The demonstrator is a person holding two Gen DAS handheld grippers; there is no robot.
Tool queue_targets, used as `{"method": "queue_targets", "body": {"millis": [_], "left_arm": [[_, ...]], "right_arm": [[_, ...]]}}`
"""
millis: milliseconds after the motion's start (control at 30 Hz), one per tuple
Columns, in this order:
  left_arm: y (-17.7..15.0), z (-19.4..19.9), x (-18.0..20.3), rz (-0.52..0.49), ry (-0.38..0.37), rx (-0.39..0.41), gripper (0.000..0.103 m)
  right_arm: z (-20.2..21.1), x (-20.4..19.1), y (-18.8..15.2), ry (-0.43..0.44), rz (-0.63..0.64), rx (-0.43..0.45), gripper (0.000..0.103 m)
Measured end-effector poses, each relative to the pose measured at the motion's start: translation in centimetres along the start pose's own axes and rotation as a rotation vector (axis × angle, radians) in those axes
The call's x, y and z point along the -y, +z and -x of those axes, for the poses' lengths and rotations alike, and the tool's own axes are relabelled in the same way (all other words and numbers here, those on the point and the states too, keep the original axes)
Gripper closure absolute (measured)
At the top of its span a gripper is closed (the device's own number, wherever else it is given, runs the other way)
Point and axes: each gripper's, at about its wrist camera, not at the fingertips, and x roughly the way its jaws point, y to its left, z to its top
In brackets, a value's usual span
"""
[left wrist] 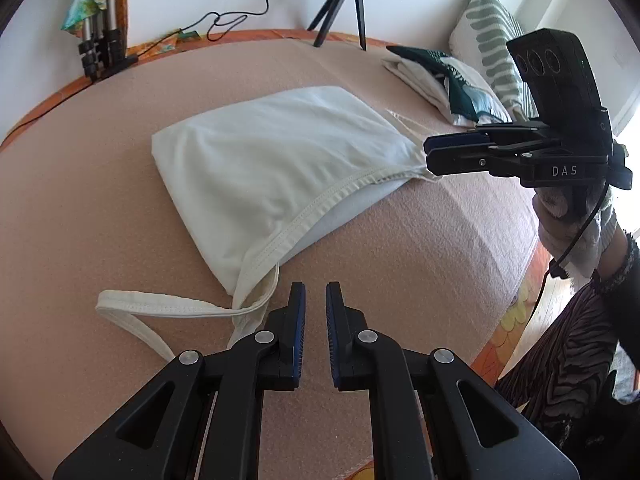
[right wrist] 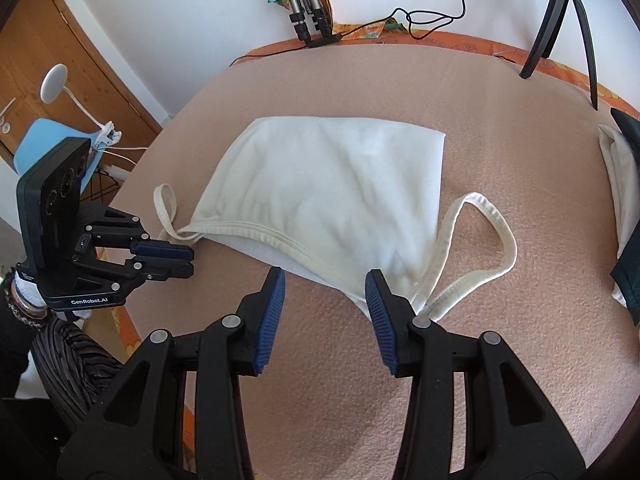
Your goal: Fold small clothes
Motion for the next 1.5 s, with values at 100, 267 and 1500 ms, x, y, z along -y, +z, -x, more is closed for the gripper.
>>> {"method": "queue_targets", "body": {"millis": [100,267,1500], "left_arm": [[0.8,2.4,-1.0,0.071,0.027,0.119,0.094],[1.4,3.4,-2.4,0.191,0.026,0.241,0.094],[-0.2,-1.5,-1.3,0.070,0.087,0.105,0.094]], "right_arm": [[2.2,0.4,1.0,0.015,-0.038,0.090,0.058],[2.5,3.9,3.3,-0.045,-0.204,0.176,0.058],[-5.4,11.8,7.4,-0.025,-0.468,0.155,0.100]]}}
